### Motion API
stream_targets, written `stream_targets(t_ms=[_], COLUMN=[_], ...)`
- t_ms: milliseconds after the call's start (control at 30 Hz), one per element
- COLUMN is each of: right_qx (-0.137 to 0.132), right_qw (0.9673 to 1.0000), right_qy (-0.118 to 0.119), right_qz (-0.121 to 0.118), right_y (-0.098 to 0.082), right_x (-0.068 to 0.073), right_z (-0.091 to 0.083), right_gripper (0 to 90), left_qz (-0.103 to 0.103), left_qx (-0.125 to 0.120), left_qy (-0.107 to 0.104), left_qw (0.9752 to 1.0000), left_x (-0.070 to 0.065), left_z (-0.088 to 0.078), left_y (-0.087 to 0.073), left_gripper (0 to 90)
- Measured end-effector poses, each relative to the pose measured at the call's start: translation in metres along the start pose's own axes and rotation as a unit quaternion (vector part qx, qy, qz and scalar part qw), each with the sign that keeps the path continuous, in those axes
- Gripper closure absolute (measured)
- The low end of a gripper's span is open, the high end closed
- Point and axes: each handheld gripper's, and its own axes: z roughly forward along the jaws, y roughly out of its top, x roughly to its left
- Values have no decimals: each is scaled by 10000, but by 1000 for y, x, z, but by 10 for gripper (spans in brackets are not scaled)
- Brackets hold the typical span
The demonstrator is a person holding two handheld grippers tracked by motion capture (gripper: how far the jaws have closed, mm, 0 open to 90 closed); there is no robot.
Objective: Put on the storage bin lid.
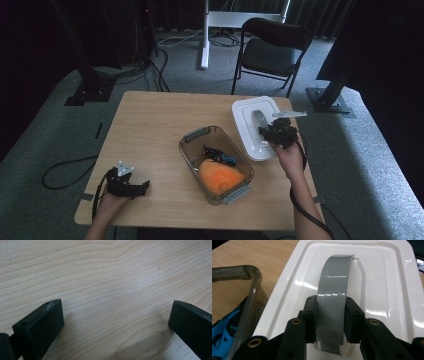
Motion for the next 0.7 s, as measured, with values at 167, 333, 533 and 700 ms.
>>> stream_targets(t_ms=[167,333,533,700], right_qx=[-60,-181,-183,-149], right_qw=[10000,9994,9986,9976], right_qy=[77,297,432,593], right_qz=[-14,-83,-226,-330], right_y=[1,3,5,3], right_x=[7,23,39,56], right_z=[-5,-13,-16,-17], right_gripper=[674,674,674,674], left_qz=[-10,1,-4,-2], left_qx=[-8,-4,-8,-6], left_qy=[-1,1,3,0], left_qw=[10000,10000,10000,10000], left_x=[0,0,0,0], left_z=[0,0,0,0], left_y=[0,0,0,0], left_gripper=[5,5,5,5])
